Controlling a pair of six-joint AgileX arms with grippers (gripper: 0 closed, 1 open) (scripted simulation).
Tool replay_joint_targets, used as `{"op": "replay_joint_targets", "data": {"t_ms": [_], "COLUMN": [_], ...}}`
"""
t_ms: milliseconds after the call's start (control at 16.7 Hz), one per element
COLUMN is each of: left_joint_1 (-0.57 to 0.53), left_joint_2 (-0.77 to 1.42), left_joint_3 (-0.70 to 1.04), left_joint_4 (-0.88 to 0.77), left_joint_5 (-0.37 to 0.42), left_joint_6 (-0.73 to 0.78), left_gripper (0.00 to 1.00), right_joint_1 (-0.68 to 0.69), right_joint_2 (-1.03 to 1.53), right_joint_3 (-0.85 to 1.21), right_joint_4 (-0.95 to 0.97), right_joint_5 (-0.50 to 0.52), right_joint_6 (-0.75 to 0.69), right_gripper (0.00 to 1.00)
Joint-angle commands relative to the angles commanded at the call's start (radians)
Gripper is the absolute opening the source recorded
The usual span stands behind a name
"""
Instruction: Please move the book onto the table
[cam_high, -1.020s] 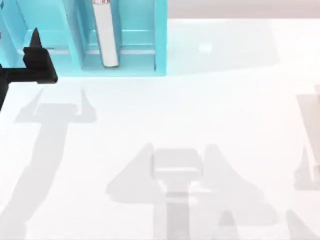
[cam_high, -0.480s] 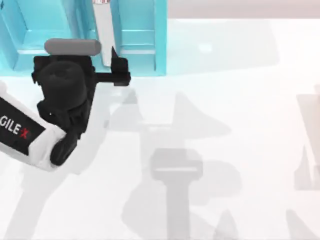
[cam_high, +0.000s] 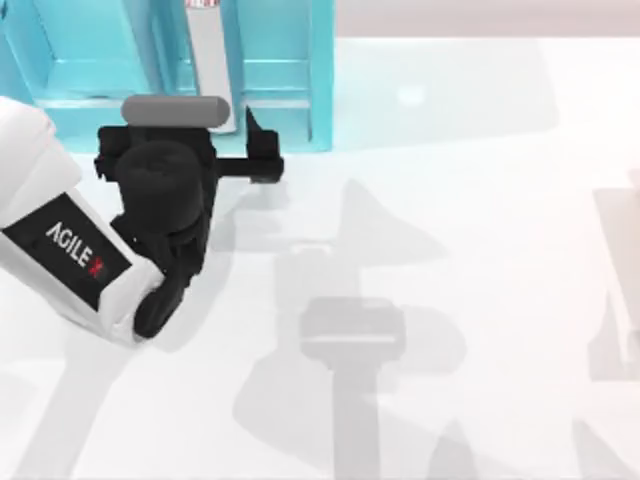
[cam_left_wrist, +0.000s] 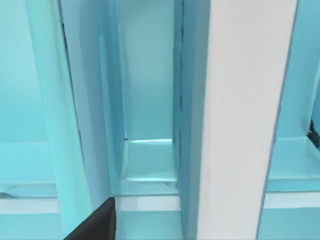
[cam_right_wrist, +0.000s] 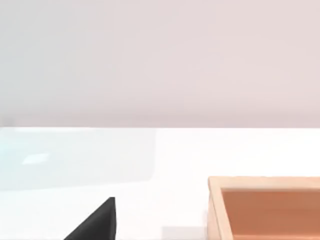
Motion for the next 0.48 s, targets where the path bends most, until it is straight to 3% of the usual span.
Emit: {"op": "replay_joint_targets", "data": {"t_ms": [240, 480], "left_joint_1": [0.01, 0.034], "left_joint_2": [0.016, 0.098], "left_joint_3": [0.033, 0.181], "left_joint_4": [-0.017, -0.083], "left_joint_5": [0.009, 0.036], "left_joint_6": [0.001, 0.003], "left_gripper": [1.0, 1.0], "right_joint_1": [0.0, 0.0], "right_joint_2": [0.0, 0.0], "right_joint_3": [0.0, 0.0], "right_joint_4": [0.0, 0.0], "right_joint_5": [0.0, 0.0], "right_joint_6": [0.0, 0.0], "right_gripper": [1.0, 1.0]}}
